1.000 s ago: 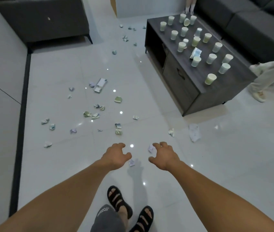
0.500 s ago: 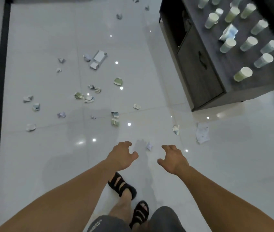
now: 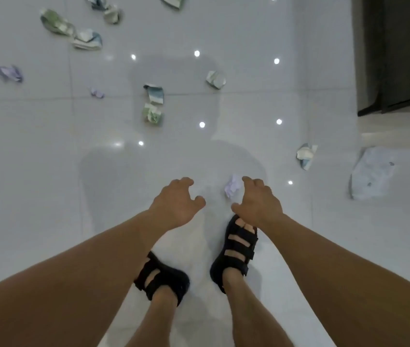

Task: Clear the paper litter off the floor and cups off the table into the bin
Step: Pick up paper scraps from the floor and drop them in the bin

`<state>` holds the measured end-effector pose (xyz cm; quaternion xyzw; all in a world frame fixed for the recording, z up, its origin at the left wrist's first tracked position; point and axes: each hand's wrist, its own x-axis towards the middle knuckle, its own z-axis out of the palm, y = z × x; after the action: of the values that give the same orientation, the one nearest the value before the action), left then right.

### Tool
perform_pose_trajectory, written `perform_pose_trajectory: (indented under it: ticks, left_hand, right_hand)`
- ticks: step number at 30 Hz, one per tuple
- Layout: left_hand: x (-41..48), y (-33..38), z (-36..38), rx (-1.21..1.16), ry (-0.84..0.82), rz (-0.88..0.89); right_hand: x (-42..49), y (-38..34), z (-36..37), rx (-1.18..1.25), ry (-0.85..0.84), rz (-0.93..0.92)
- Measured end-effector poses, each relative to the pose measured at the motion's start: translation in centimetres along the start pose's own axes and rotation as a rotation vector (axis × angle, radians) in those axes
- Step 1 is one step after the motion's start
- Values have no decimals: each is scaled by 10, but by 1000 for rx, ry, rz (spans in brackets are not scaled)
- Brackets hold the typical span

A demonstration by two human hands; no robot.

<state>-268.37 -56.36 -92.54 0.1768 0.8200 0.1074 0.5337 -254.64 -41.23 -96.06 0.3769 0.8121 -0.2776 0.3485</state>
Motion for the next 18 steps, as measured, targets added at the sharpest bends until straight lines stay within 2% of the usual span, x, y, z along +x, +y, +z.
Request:
perform_pose_trajectory:
  ticks: [6,10,12,15,18]
  left_hand:
    - [96,-40,61,-60,46,14]
    - [125,-69,88,-96,56,-19]
    - [126,-76,97,-111,47,-30]
    - [116,-76,96,-194,42,-35]
    - [99,-62,75,-398,50,-41]
  right_hand:
    - [99,27,82,-88,33,-14]
    - [128,38,120,-83,104,-24]
    - [130,39,127,-27,147,-37]
    - [120,25,120,130,121,-85]
    - [93,-2,98,234,134,-259]
